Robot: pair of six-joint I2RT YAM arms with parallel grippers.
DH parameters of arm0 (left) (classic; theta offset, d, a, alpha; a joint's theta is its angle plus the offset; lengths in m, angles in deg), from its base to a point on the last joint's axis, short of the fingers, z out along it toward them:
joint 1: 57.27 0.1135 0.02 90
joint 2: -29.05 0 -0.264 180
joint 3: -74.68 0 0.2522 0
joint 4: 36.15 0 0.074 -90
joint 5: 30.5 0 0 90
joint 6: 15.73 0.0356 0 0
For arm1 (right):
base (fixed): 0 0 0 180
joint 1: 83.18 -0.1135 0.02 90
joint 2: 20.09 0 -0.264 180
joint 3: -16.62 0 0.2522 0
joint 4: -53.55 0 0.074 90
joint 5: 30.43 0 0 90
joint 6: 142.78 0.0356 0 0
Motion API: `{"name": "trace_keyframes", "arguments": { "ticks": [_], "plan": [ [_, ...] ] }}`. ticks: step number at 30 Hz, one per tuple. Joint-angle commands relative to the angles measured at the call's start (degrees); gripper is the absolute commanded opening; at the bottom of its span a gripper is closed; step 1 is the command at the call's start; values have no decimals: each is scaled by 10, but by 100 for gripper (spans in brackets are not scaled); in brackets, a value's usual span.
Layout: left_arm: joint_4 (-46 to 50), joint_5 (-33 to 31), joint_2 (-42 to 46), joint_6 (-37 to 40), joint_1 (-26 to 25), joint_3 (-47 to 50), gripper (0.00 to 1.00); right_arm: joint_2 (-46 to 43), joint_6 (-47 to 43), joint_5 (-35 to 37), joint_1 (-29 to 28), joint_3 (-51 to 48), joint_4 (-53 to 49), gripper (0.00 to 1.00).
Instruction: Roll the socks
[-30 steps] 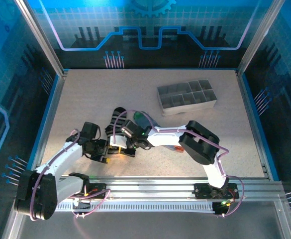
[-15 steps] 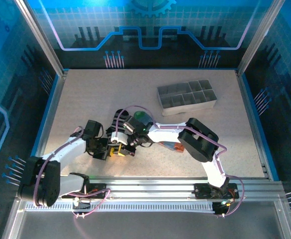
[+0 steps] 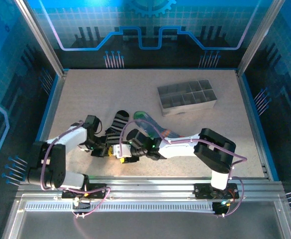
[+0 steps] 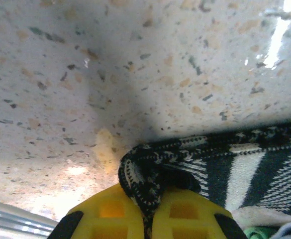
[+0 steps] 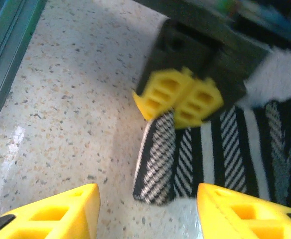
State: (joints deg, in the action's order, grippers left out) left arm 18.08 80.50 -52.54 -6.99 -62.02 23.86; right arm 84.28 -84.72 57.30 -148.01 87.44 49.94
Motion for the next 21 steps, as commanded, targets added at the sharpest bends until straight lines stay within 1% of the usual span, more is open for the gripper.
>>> {"name": "trace_keyframes", "arguments": {
  "ticks": [1,4,7,12,14,17,19,20,21],
  "plan": [
    [83,-55,-43,20,9,9,0,2,-102,76,-24,-10,39,53],
    [78,-57,-51,20,12,8,0,26,-120,96,-34,1,45,51],
    [75,-55,-64,25,15,4,0,52,-126,100,-35,20,48,48],
    [74,-52,-77,35,19,-5,0,93,-115,111,-32,54,44,39],
    [73,-50,-80,41,19,-8,0,104,-100,112,-27,62,40,32],
    [71,-46,-75,50,20,-12,0,116,-81,100,-19,75,19,15],
    [73,-45,-61,56,21,-15,0,122,-64,83,-11,87,-5,7],
    [74,-46,-49,58,21,-17,4,125,-54,65,-7,98,-25,3],
    [75,-47,-34,57,21,-17,10,128,-44,46,-2,108,-44,0]
  ]
}}
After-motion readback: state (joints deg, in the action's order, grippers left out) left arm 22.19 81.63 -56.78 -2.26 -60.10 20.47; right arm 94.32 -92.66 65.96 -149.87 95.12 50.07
